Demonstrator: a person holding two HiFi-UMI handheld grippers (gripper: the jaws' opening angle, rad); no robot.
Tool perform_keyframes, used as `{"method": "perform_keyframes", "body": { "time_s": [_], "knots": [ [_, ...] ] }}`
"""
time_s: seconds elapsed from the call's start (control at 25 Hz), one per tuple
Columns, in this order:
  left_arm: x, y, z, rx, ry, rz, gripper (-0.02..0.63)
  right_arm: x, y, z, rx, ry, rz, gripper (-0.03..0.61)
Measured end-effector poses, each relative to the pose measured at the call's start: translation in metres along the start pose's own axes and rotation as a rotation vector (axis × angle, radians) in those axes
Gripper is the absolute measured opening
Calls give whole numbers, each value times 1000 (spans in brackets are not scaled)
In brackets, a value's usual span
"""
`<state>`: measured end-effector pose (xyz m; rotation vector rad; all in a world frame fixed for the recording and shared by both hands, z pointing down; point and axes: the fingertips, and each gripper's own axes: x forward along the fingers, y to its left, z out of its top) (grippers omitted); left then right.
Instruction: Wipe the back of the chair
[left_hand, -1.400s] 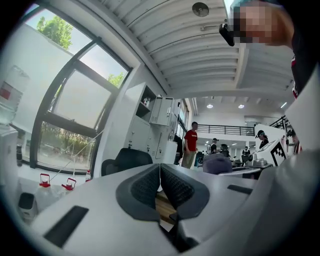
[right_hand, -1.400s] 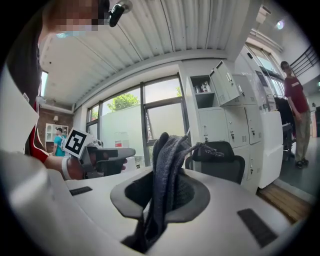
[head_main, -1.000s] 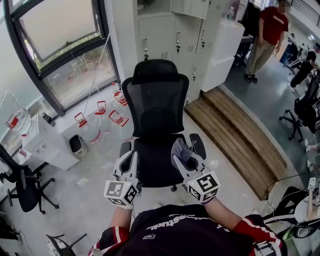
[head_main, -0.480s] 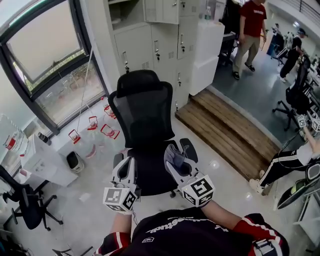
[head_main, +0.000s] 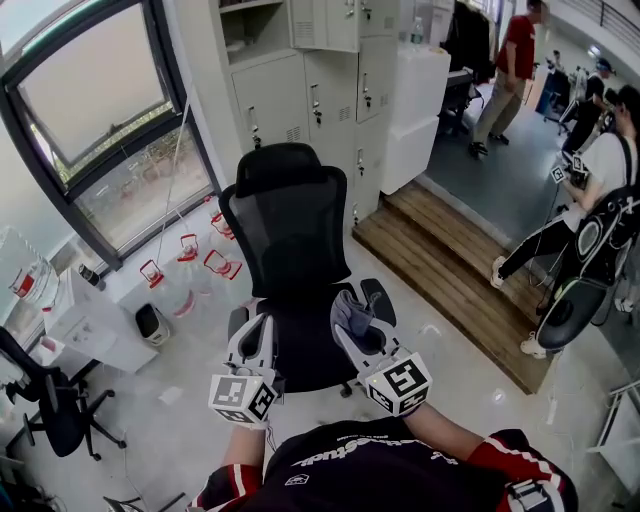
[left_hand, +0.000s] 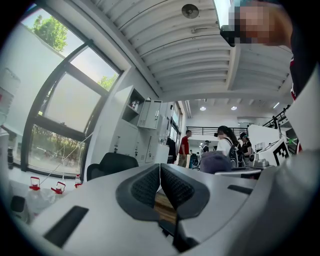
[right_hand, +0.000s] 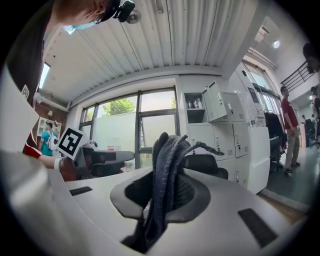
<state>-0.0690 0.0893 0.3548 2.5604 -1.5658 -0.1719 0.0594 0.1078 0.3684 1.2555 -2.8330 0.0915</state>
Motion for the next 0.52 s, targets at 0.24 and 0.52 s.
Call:
{"method": "perform_keyframes", "body": {
  "time_s": [0.24,0.52],
  "knots": [
    [-3,-4,-2,-4,3,-6,26,-3,5,-2,8,2,8,72],
    [-4,-7,-4,-6,5,-12,26,-5,7,-2,-1,1,13,72]
  ]
}}
